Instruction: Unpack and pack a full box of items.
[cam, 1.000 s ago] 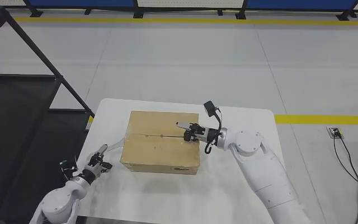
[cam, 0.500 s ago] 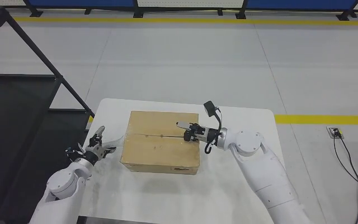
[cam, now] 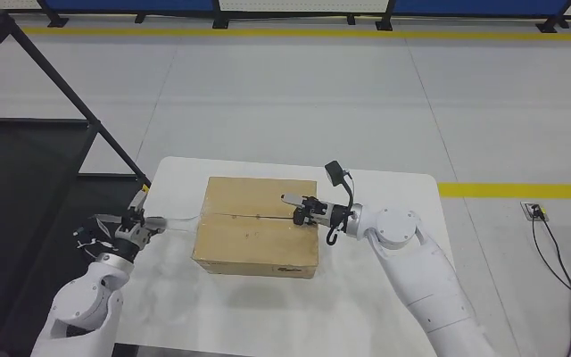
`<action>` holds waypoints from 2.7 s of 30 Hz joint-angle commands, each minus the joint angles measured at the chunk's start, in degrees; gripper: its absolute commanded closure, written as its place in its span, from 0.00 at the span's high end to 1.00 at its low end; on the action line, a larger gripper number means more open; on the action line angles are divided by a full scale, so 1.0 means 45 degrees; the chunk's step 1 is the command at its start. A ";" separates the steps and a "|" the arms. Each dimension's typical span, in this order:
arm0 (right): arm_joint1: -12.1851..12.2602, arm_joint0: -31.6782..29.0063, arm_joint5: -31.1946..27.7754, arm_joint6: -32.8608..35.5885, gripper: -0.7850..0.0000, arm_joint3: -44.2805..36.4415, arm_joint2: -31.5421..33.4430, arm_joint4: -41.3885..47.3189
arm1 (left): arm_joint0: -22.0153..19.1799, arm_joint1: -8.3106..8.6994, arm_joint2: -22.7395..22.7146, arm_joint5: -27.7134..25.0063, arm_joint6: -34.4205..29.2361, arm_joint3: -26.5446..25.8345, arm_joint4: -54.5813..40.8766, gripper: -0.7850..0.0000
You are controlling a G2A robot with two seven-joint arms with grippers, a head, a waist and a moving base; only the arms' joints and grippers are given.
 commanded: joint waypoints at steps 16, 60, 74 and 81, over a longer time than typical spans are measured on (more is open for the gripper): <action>0.0000 0.0000 0.0000 -0.0001 1.00 0.0000 0.0000 0.0000 | 0.1136 -0.0009 0.0091 -0.0151 0.1877 -0.3676 0.3452 1.00; 0.0000 0.0000 0.0000 -0.0001 1.00 0.0000 0.0000 0.0000 | -0.0723 -0.0565 0.4318 0.0623 0.2142 -0.3105 0.9169 1.00; 0.0170 -0.0849 0.0172 -0.0186 1.00 -0.1377 0.0060 -0.0315 | -0.1430 -0.0771 0.5208 0.0537 0.1644 -0.2154 1.0180 1.00; 0.0288 -0.1179 0.0272 -0.0277 1.00 -0.1881 0.0183 -0.0328 | -0.1497 -0.0807 0.5383 0.0059 0.1243 -0.1968 1.0624 1.00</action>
